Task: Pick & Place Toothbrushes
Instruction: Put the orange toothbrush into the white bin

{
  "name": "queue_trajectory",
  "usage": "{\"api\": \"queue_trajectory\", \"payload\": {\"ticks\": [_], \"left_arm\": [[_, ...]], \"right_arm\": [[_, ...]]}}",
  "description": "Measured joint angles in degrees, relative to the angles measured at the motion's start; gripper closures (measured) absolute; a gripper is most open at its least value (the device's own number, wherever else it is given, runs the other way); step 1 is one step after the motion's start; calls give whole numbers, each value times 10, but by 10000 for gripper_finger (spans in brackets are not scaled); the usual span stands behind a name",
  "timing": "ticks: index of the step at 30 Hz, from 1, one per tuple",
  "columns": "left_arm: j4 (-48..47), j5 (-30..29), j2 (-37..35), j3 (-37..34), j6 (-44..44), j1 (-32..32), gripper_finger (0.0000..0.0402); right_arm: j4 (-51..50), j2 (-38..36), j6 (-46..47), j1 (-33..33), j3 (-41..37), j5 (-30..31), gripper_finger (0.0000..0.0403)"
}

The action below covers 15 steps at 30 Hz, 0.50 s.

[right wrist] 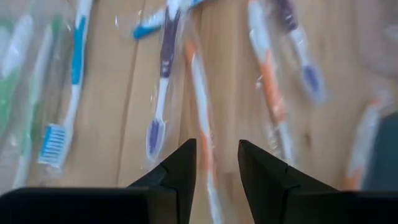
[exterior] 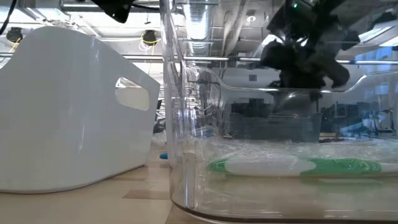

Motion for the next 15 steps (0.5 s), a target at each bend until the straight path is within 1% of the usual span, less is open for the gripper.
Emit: {"api": "queue_trajectory", "payload": {"ticks": [7, 15], "left_arm": [[20, 0, 0, -22, 0, 11, 271], [24, 0, 0, -26, 0, 11, 271]], "right_arm": [[-6, 59, -2, -1, 1, 0, 290], [-5, 97, -2, -1, 2, 0, 290]]}}
